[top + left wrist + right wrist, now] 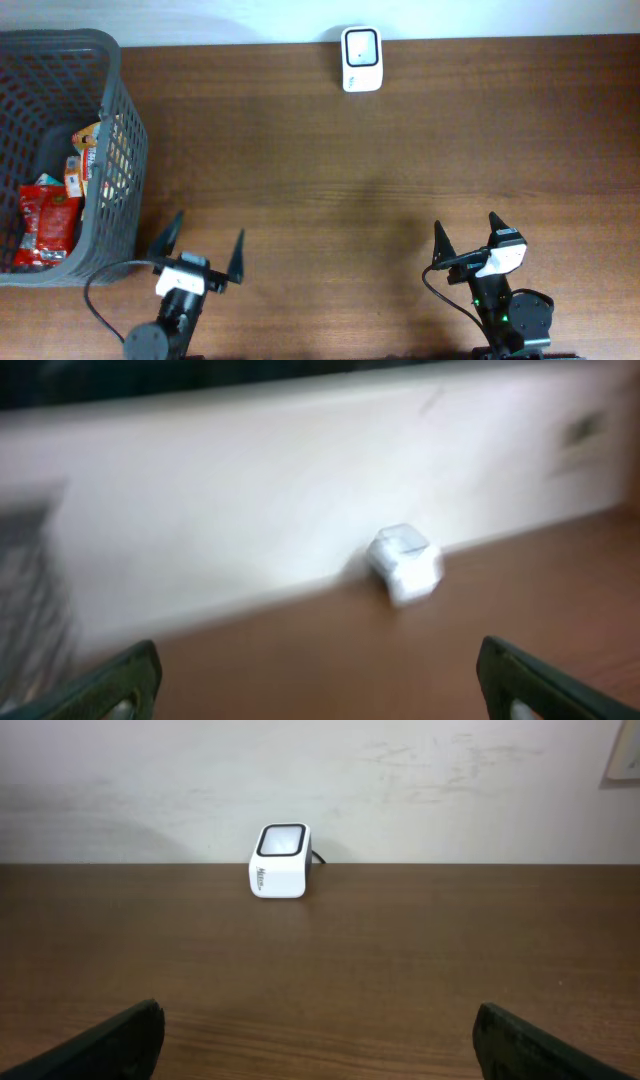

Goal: Scan the item barcode
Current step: 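Reach the left gripper into the grey basket toward the snack packets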

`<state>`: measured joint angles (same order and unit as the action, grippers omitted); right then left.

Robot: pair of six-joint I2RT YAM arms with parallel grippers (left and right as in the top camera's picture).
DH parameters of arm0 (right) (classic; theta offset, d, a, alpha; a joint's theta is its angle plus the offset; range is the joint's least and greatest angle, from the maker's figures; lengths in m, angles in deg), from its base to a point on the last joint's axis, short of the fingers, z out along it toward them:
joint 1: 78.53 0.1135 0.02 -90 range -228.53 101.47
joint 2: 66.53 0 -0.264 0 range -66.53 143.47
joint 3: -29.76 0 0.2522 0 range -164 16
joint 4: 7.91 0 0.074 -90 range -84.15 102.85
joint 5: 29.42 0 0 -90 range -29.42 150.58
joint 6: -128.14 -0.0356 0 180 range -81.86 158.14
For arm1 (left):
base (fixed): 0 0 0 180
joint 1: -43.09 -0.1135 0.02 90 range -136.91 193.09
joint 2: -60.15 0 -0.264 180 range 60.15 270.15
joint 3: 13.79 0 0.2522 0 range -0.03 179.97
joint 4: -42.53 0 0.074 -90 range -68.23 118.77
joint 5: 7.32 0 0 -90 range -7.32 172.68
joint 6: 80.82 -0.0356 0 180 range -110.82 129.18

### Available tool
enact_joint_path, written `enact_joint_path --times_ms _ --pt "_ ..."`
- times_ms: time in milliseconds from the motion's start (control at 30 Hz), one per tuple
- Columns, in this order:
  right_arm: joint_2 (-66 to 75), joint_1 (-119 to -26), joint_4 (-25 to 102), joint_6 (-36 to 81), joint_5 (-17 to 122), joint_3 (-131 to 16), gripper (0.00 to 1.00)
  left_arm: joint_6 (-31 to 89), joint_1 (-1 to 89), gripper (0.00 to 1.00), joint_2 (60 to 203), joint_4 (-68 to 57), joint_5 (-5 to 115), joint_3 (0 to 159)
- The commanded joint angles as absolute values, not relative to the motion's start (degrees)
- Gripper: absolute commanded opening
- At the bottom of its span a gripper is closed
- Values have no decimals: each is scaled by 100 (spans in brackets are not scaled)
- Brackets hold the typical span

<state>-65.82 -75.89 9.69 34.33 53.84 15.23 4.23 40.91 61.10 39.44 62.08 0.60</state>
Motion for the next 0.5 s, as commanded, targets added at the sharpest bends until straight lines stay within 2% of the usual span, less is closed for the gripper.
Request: enact_joint_path --times_ms 0,100,200,267,400,467 --pt "-6569 -7548 971 3472 5353 1568 98 616 4067 99 6067 4565 4951 278" --pt "-6569 -7548 971 3472 5353 1568 98 611 4067 99 6294 4283 5399 1268" --pt "-6569 -7550 971 3472 5353 1568 98 607 4067 99 7081 2900 5981 2781" --pt "-6569 -7550 971 3472 5351 1568 98 607 4067 99 7752 2038 5541 3867" --pt "-6569 -7550 971 3472 5353 1568 98 288 4067 99 8147 2353 5618 4595" --pt "-6569 -7550 971 3472 5353 1568 98 391 4067 99 8670 1892 6298 5493"
